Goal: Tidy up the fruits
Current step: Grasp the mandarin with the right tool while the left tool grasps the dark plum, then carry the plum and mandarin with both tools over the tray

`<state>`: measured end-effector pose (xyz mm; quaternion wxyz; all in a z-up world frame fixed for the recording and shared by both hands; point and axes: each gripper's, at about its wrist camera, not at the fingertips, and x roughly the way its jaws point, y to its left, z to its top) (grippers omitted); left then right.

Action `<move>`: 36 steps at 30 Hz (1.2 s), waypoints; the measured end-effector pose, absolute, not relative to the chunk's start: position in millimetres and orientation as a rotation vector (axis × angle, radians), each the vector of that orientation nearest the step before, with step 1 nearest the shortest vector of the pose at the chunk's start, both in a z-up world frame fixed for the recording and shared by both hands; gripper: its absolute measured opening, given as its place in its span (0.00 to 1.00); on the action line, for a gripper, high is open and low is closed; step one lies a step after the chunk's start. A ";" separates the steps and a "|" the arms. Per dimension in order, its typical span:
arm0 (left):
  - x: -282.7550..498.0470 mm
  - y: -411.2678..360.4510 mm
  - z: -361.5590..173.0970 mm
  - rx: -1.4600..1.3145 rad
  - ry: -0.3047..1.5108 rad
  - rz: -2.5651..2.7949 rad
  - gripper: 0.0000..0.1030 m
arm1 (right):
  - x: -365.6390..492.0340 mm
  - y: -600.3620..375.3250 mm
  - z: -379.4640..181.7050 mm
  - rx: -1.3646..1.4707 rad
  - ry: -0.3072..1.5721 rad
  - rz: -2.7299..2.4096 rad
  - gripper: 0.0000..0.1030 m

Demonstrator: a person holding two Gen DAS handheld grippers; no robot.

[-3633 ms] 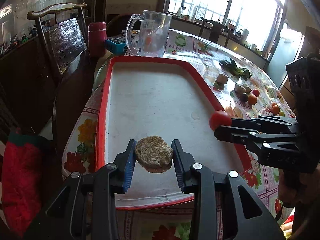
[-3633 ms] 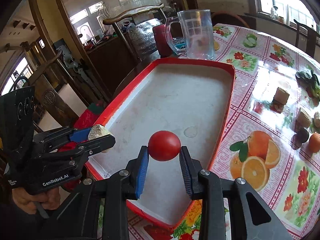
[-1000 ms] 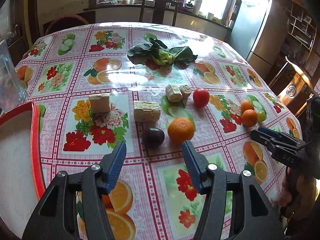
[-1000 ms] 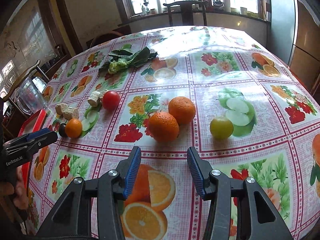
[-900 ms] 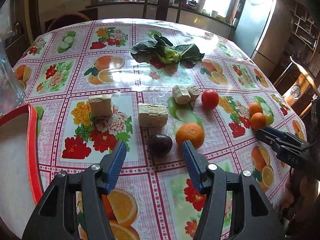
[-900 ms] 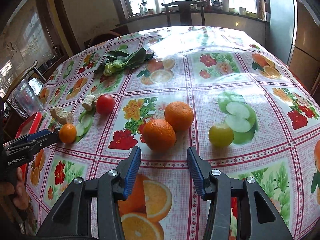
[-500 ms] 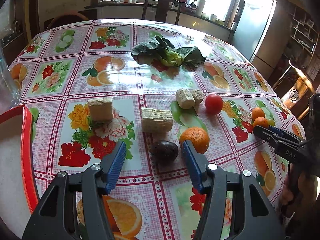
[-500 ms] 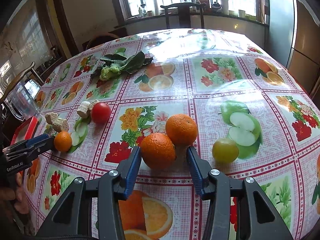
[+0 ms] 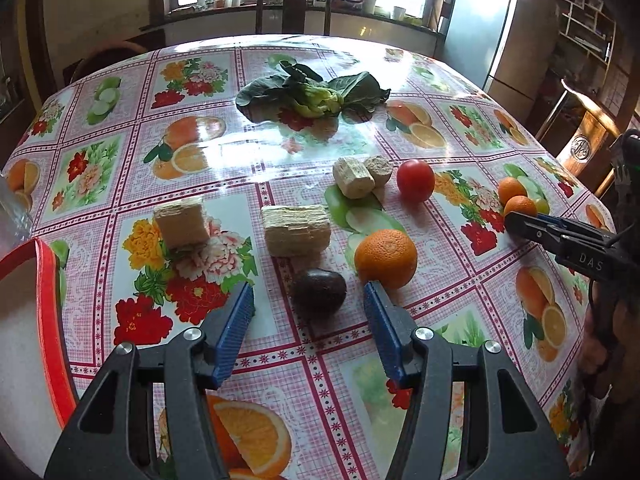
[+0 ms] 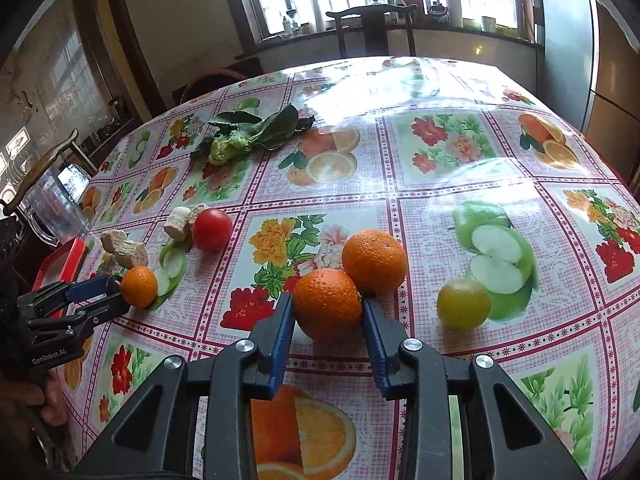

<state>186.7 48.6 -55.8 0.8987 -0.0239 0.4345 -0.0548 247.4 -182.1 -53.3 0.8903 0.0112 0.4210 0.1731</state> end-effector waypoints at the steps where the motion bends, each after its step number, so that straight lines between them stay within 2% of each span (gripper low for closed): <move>1: 187.5 47.9 -55.7 -0.050 0.896 -0.120 0.34 | 246.9 -182.7 -53.4 0.026 0.875 0.361 0.32; 3: 187.7 45.2 -55.5 -0.036 0.898 -0.130 0.22 | 244.7 -184.0 -53.0 0.034 0.874 0.363 0.32; 21: 126.2 50.6 -32.9 -0.153 0.857 -0.168 0.22 | 183.7 -162.7 -27.3 0.050 0.842 0.460 0.32; 36: 65.9 92.6 -9.8 -0.228 0.781 -0.103 0.22 | 134.6 -105.2 -6.1 -0.005 0.811 0.583 0.32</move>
